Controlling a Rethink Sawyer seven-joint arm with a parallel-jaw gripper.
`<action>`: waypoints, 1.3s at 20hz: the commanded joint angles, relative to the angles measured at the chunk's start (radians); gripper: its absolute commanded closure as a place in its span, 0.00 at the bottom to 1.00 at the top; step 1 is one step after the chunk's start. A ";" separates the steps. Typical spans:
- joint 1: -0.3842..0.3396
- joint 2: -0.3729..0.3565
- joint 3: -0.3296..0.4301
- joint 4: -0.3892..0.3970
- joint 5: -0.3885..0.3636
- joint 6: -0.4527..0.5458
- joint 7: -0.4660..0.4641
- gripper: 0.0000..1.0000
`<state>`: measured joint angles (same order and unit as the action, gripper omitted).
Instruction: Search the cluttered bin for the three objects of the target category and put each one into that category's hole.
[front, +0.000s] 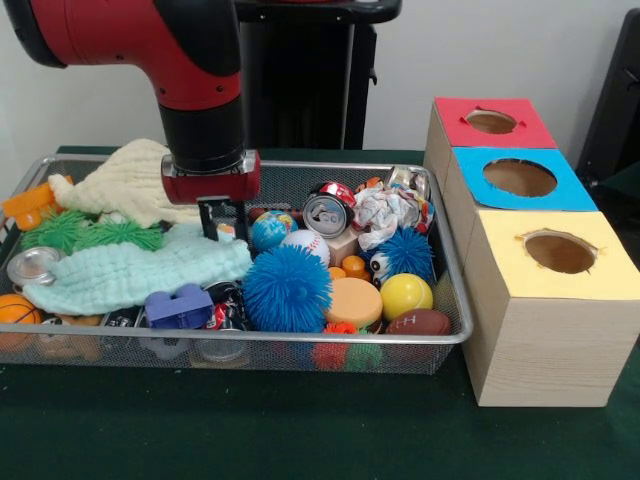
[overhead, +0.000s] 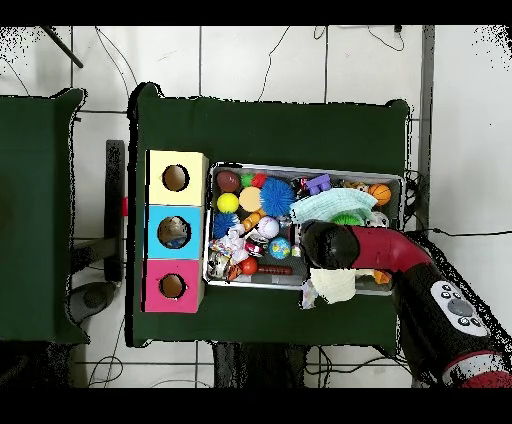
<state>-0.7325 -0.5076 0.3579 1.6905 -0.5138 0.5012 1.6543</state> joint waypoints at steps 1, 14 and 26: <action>-0.002 0.019 0.011 -0.071 -0.070 -0.102 0.003 1.00; 0.014 -0.195 0.021 0.112 0.020 -0.011 0.031 1.00; -0.005 -0.216 0.072 0.083 0.066 0.094 -0.056 0.00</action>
<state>-0.7230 -0.7321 0.3547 1.7620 -0.4698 0.5126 1.6543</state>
